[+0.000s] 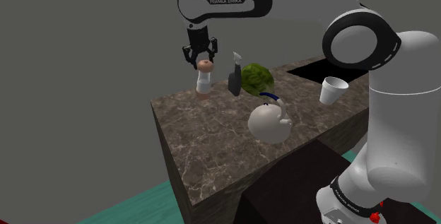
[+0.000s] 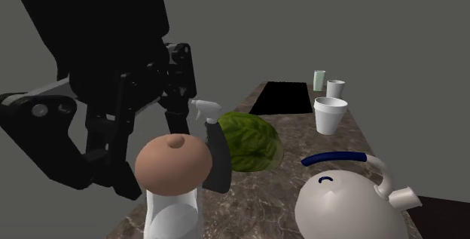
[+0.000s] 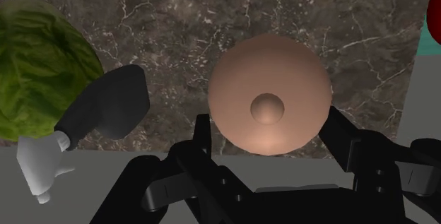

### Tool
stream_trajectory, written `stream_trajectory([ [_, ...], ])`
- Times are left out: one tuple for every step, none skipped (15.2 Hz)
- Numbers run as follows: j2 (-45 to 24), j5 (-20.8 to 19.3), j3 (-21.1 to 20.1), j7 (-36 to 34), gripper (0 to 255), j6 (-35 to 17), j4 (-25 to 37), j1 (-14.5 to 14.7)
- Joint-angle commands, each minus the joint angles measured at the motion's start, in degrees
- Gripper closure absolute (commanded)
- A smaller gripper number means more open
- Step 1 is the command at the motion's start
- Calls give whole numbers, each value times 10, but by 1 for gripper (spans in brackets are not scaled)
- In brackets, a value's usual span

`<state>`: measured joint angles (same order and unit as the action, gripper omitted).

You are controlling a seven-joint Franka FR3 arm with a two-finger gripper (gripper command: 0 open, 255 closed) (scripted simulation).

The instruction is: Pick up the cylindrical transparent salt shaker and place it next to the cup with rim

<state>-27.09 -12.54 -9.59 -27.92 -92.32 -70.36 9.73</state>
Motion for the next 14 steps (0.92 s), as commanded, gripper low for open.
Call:
stream_trajectory([
  [-3, 0, 0, 2, 255, 17, 20, 2],
  [-4, 0, 0, 4, 255, 26, 30, 2],
  [-6, -1, 0, 5, 255, 35, 41, 3],
  [-8, -1, 0, 6, 255, 44, 53, 4],
  [-11, -1, 0, 7, 255, 53, 64, 5],
  [-14, -2, 0, 9, 255, 62, 77, 6],
  [-17, -2, 1, 10, 255, 72, 89, 8],
  [-21, -3, 1, 12, 255, 82, 103, 9],
  [-25, -3, 1, 13, 255, 92, 117, 10],
  [-29, -4, 1, 15, 255, 102, 132, 12],
  [-34, -5, 2, 16, 255, 113, 148, 13],
  [-40, -6, 2, 18, 255, 125, 166, 15],
  [-46, -7, 3, 20, 255, 137, 184, 17],
  [-53, -8, 3, 22, 255, 149, 204, 20],
])
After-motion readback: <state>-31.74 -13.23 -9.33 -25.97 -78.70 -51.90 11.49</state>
